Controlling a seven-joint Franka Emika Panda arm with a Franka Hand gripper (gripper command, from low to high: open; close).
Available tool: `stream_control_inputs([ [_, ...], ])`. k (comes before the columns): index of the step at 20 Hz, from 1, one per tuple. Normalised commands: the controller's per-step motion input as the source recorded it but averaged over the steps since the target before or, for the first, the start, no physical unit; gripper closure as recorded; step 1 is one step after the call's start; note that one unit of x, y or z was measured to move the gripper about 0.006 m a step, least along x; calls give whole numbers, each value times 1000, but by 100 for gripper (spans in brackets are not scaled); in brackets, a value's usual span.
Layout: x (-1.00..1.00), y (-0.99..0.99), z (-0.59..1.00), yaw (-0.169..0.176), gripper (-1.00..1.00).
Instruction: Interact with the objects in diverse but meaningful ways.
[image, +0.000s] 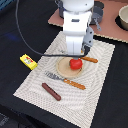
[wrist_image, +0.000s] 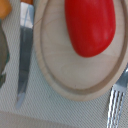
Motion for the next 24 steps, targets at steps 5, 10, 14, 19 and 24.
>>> stream_control_inputs([
  [5,571,-237,0,14,-100],
  [10,94,-140,-49,29,-100],
  [14,51,-43,-146,30,-100],
  [19,206,2,-162,32,-100],
  [24,166,0,-170,35,-100],
])
